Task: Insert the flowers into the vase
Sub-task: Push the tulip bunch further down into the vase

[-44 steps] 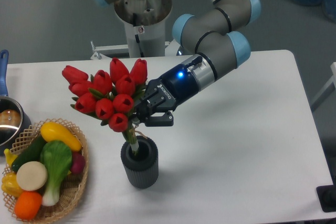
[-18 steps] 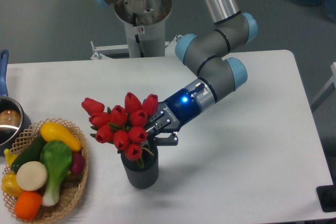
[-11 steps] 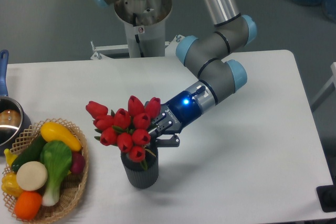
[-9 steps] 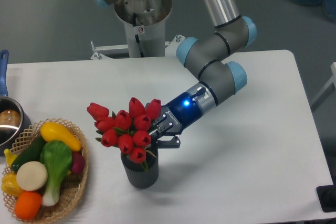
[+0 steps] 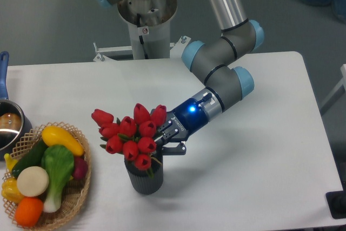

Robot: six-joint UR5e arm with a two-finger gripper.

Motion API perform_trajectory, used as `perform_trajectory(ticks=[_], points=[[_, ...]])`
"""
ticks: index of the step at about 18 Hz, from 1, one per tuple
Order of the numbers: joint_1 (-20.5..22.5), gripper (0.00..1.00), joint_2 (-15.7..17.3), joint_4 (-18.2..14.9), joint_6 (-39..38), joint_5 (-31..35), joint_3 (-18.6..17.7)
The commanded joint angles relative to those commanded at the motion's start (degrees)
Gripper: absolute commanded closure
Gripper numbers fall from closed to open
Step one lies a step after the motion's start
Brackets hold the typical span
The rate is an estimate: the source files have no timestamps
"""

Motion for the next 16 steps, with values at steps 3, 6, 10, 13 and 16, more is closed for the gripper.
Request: perform_trajectory(ticks=[3, 6, 10, 13, 16], points=[[-0.1, 0.95, 0.2, 0.0, 0.0, 0.0, -0.4], [-0.2, 0.95, 0.1, 0.0, 0.2, 0.0, -0.6], [-0.3, 0.94, -0.1, 0.0, 1.1, 0.1, -0.7], [-0.3, 0.93, -0.2, 0.0, 1.8, 0.1, -0.7], [-0.3, 0.9, -0.5, 0.0, 2.1, 0.1, -0.7]])
